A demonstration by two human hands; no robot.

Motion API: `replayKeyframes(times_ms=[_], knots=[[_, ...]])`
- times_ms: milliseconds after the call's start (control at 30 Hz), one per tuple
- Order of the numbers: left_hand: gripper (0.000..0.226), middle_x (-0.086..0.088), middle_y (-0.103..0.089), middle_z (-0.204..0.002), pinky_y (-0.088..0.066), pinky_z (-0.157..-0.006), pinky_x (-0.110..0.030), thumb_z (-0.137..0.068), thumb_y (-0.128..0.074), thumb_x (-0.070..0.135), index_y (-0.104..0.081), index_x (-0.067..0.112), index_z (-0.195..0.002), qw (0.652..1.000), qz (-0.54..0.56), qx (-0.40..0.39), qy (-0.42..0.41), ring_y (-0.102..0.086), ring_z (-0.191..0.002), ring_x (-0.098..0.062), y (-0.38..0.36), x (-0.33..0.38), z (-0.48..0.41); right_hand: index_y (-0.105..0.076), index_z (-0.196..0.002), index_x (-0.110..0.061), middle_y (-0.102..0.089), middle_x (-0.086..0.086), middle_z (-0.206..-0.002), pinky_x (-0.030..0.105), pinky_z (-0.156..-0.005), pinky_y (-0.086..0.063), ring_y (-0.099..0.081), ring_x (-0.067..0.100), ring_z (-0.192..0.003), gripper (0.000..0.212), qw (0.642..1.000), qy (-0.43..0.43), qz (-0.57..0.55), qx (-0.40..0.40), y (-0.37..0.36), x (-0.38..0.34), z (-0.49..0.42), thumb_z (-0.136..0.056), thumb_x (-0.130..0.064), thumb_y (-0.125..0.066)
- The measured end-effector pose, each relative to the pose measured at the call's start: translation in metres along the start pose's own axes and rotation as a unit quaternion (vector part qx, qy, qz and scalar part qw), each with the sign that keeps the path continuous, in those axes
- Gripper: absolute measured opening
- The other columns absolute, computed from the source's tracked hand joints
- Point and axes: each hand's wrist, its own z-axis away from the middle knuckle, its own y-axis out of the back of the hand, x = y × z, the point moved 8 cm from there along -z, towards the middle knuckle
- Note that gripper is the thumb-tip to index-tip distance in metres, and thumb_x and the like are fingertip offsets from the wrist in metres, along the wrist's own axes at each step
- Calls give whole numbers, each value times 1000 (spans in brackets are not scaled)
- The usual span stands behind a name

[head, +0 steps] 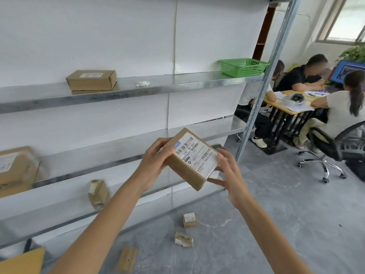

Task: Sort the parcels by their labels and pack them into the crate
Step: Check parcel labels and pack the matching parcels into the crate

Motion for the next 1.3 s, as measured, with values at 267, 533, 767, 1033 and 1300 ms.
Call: replayKeyframes(times_ms=[267, 533, 767, 1033, 1300], knots=[[64, 14, -25, -152, -24, -111, -36, -83, -40, 63, -25, 42, -142, 990, -107, 92, -7, -26, -137, -6, -26, 8, 74, -43, -134, -42, -65, 2, -123, 47, -89, -55, -66, 23, -107, 52, 989, -47, -51, -132, -32, 15, 78, -86, -38, -63], [32, 29, -56, -122, -49, -80, -13, -97, -38, 44, -37, 48, -129, 996, -78, 28, 37, -53, -114, 9, -77, -34, 185, -44, -124, -52, -66, -19, -115, 30, -88, -51, -65, 0, -99, 31, 980, -84, 63, -169, -18, 50, 156, -93, -49, -46], [46, 12, -46, -141, -50, -96, -39, -92, -54, 31, -41, 29, -137, 988, -101, 85, 75, -57, -117, -9, -41, -37, 288, -37, -139, -43, -61, -9, -129, 46, -105, -42, -57, 16, -120, 43, 965, -115, 86, -220, -26, 62, 230, -96, -48, -43], [48, 5, -51, -135, -46, -100, -50, -88, -61, 27, -45, 27, -134, 983, -105, 123, 89, -52, -123, -15, 3, -26, 417, -44, -135, -39, -68, -8, -117, 39, -95, -50, -64, 16, -108, 38, 961, -97, 91, -243, -81, 67, 344, -97, -39, -47], [49, 0, -48, -137, -49, -98, -46, -85, -66, 30, -44, 26, -129, 970, -105, 159, 150, -52, -121, -16, 64, -31, 565, -49, -133, -37, -67, -4, -121, 47, -101, -48, -65, 20, -109, 36, 955, -139, 71, -254, -148, 102, 484, -96, -38, -48]])
